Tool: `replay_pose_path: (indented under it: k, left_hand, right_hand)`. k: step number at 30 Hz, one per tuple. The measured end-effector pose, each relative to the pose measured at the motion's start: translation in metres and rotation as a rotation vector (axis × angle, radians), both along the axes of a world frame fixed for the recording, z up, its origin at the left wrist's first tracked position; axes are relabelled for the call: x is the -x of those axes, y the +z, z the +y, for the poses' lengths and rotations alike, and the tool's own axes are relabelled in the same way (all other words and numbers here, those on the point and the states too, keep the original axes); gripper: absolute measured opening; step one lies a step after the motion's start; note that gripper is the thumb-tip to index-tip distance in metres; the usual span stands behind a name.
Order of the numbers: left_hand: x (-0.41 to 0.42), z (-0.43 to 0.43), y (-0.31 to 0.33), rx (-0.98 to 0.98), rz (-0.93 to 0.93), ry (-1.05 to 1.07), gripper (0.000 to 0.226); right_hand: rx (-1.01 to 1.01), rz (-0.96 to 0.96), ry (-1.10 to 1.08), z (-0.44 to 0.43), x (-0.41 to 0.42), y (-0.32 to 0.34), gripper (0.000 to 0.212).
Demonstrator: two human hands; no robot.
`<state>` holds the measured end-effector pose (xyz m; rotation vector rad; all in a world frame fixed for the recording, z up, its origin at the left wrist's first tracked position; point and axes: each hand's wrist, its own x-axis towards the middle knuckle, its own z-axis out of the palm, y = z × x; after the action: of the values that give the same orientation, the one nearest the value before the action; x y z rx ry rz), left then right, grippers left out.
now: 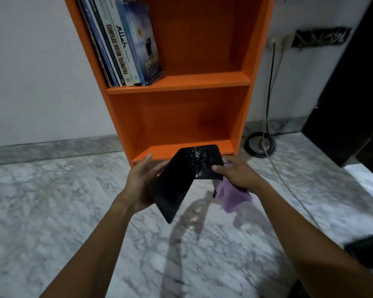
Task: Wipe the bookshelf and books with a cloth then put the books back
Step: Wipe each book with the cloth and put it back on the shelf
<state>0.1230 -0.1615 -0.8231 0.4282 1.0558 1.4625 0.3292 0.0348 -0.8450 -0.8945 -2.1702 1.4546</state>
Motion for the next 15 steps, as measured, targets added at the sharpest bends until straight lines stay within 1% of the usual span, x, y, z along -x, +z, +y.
replay_pose_path:
  k: [1,3,4,6,9,10,11,13,15]
  left_hand:
    - [-0.006,0.003,-0.002,-0.039,0.032,0.046,0.052]
    - [-0.019,0.012,-0.004,-0.082,0.124,0.165,0.035]
    - [-0.022,0.014,-0.005,-0.089,0.125,0.192,0.032]
    - [-0.022,0.016,-0.007,-0.060,0.080,0.175,0.029]
    - [-0.020,0.017,-0.011,0.134,0.112,-0.023,0.050]
    - [-0.021,0.016,-0.013,0.148,0.095,-0.064,0.055]
    - [-0.022,0.018,-0.014,0.144,0.076,-0.087,0.058]
    - [-0.020,0.023,-0.014,0.156,0.026,-0.072,0.065]
    - [-0.020,0.026,-0.013,0.180,0.014,-0.050,0.072]
  right_hand:
    - [-0.030,-0.017,0.038,-0.001,0.000,0.010,0.040]
    - [-0.073,-0.027,0.067,-0.002,0.002,0.016,0.035]
    - [-0.053,-0.017,0.077,-0.003,0.001,0.016,0.033]
    - [-0.007,0.043,0.062,-0.008,0.000,0.018,0.025]
    - [0.066,0.103,0.022,-0.013,-0.003,0.015,0.034]
    - [0.085,0.123,0.005,-0.016,-0.004,0.012,0.027]
    - [0.109,0.137,-0.025,-0.018,-0.004,0.010,0.018]
    - [0.113,0.114,-0.064,-0.022,-0.002,0.007,0.010]
    - [0.129,0.083,-0.201,-0.016,0.000,-0.001,0.018]
